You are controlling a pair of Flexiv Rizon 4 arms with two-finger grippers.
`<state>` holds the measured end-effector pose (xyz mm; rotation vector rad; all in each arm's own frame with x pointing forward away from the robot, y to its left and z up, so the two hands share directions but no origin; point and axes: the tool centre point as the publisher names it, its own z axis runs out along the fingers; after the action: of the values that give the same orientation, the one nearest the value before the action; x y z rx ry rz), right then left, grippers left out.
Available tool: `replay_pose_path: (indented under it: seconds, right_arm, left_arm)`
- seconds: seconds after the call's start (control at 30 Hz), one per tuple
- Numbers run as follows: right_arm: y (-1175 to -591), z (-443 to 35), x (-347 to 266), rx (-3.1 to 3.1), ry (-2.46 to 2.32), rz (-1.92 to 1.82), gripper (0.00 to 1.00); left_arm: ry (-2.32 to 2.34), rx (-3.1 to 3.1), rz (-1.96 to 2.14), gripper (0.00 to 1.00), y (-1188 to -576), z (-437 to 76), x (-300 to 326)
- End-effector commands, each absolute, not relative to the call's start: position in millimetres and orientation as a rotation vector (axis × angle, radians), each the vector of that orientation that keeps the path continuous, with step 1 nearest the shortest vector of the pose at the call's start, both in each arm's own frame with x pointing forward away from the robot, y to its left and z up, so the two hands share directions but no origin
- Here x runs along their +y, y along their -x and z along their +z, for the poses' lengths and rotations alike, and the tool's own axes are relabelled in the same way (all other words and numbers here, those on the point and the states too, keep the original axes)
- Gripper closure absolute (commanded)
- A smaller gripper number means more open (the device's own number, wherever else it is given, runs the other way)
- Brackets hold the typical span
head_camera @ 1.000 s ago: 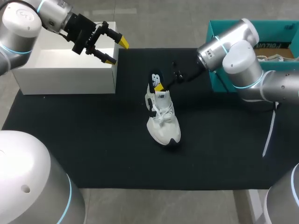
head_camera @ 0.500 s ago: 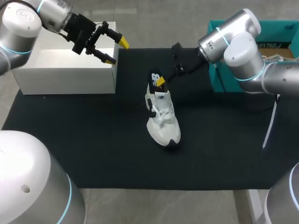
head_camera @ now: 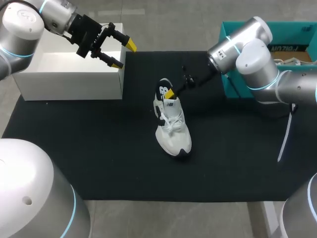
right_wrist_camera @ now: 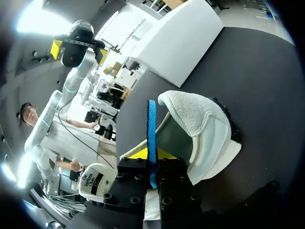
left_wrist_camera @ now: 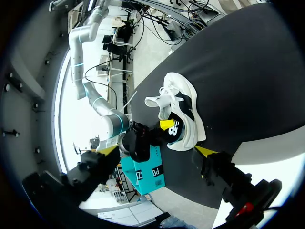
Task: Take the shoe out of the shoebox, open the shoe tongue, remove and reinsert the insole, then place the shoe into the shoebox
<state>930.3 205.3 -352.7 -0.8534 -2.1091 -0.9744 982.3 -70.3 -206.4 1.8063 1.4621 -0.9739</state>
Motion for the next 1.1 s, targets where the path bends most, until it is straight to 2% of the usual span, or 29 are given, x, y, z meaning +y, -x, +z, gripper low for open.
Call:
replay_pose_path:
  seconds: [0.03, 0.2, 0.23, 0.27, 0.37, 0.73, 0.8, 0.87, 0.9, 0.93, 1.1]
  right_arm:
    - [-929, -358, 209, -2.105, 0.850, -0.964, 1.00]
    - [-927, -355, 209, -2.117, 0.846, -0.995, 1.00]
    - [-928, -354, 209, -2.118, 0.846, -1.002, 0.87]
    - [-929, -351, 209, -2.123, 0.849, -1.008, 0.58]
    - [-932, -347, 209, -2.138, 0.851, -1.006, 0.54]
    - [-944, -331, 210, -2.179, 0.841, -0.989, 0.60]
    - [-947, -329, 210, -2.182, 0.843, -0.990, 0.66]
    - [-949, -330, 210, -2.182, 0.845, -0.990, 0.82]
    - [-950, -330, 210, -2.182, 0.847, -0.989, 0.95]
    - [-950, -330, 210, -2.181, 0.849, -0.988, 1.00]
    - [-949, -333, 213, -2.162, 0.866, -0.985, 1.00]
  left_arm:
    - [-1.807, 1.464, -0.968, 0.00, -981, -206, -70]
    - [-1.807, 1.464, -0.968, 0.00, -981, -206, -70]
    - [-1.807, 1.464, -0.968, 0.00, -981, -206, -70]
    - [-1.807, 1.464, -0.968, 0.00, -981, -206, -70]
    - [-1.807, 1.464, -0.968, 0.00, -981, -206, -70]
    - [-1.807, 1.464, -0.968, 0.00, -981, -206, -70]
    - [-1.807, 1.464, -0.968, 0.00, -981, -206, -70]
    - [-1.807, 1.464, -0.968, 0.00, -981, -206, -70]
    - [-1.807, 1.464, -0.968, 0.00, -981, -206, -70]
    - [-1.807, 1.464, -0.968, 0.00, -981, -206, -70]
    - [-1.807, 1.464, -0.968, 0.00, -981, -206, -70]
